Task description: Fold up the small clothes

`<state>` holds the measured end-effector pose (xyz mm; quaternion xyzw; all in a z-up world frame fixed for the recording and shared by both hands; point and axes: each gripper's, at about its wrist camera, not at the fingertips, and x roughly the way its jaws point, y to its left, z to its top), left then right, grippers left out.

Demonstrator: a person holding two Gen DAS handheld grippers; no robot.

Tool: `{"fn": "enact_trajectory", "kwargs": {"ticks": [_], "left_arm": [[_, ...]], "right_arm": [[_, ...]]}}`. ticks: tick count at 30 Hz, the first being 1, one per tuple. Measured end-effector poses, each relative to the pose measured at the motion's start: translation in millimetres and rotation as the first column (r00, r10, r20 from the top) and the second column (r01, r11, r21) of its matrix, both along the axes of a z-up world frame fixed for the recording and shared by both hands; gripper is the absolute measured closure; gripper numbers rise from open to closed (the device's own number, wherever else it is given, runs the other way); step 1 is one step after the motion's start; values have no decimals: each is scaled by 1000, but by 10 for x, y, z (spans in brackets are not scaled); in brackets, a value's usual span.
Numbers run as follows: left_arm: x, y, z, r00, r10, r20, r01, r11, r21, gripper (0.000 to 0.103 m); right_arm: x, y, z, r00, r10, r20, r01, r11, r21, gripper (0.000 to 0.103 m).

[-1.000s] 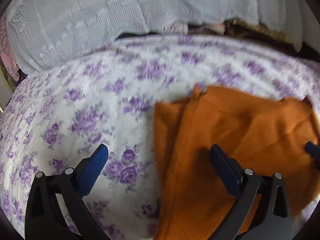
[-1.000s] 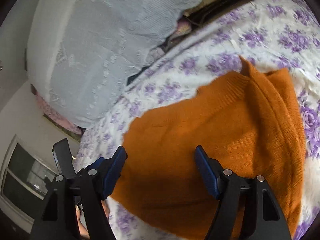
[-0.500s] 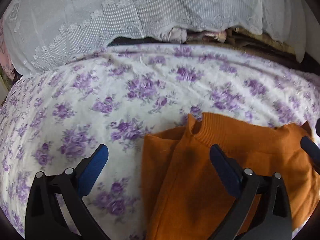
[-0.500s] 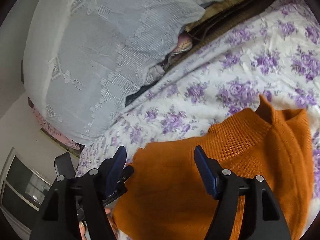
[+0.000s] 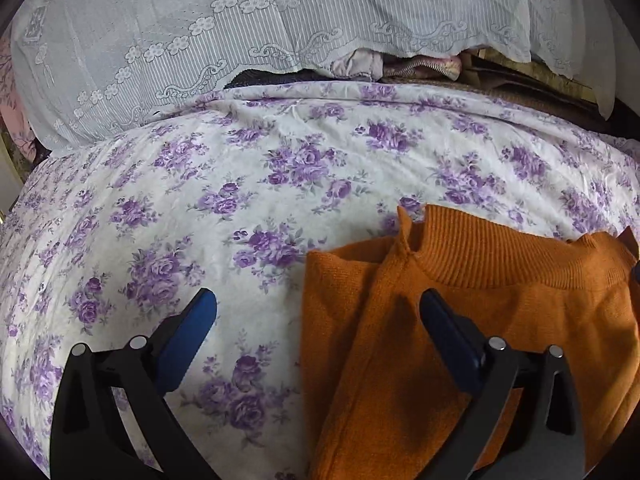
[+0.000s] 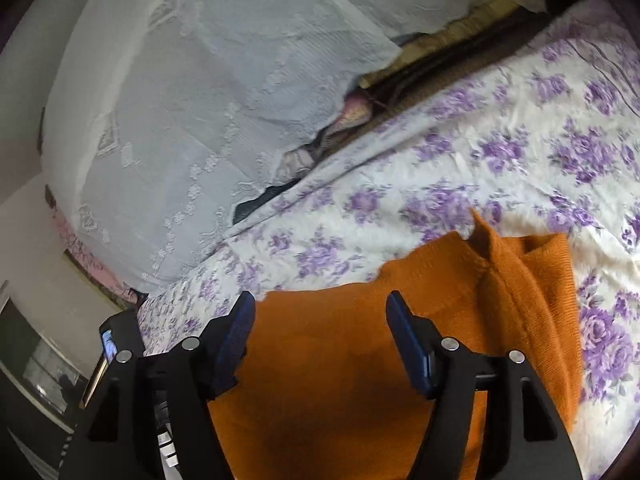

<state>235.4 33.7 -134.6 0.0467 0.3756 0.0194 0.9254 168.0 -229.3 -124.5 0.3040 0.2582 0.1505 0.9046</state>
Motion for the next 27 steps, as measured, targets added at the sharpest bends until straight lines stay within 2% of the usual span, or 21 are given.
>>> {"fn": "enact_trajectory", "kwargs": {"ticks": [5, 7, 10, 12, 14, 19, 23, 27], "left_arm": [[-59, 68, 49, 1000, -13, -2, 13, 998, -62, 4], [-103, 52, 54, 1000, -19, 5, 19, 998, -57, 4], [-106, -40, -13, 1000, -18, -9, 18, 1000, 12, 4], [-50, -101, -137, 998, -21, -60, 24, 998, 55, 4], [-63, -74, -137, 998, -17, -60, 19, 999, 43, 4], [-314, 47, -106, 999, -4, -45, 5, 1000, 9, 4], [-573, 93, -90, 1000, -3, -26, 4, 1000, 20, 4], [-709, 59, -123, 1000, 0, -24, 2, 997, 73, 4]], "right_arm": [[26, 243, -84, 995, 92, -50, -93, 995, -31, 34], [47, 330, -108, 992, 100, -75, -105, 992, -71, 34], [123, 474, -212, 984, 61, -168, -98, 970, -223, 33], [97, 628, -188, 987, 48, -156, -98, 938, -333, 29], [66, 734, -175, 989, 47, -143, -100, 914, -394, 27], [-179, 656, -127, 996, 4, -92, -39, 923, -382, 27], [-453, 664, -106, 997, -24, -69, -7, 908, -419, 27], [-568, 664, -201, 990, -48, -135, -16, 900, -436, 27]]}}
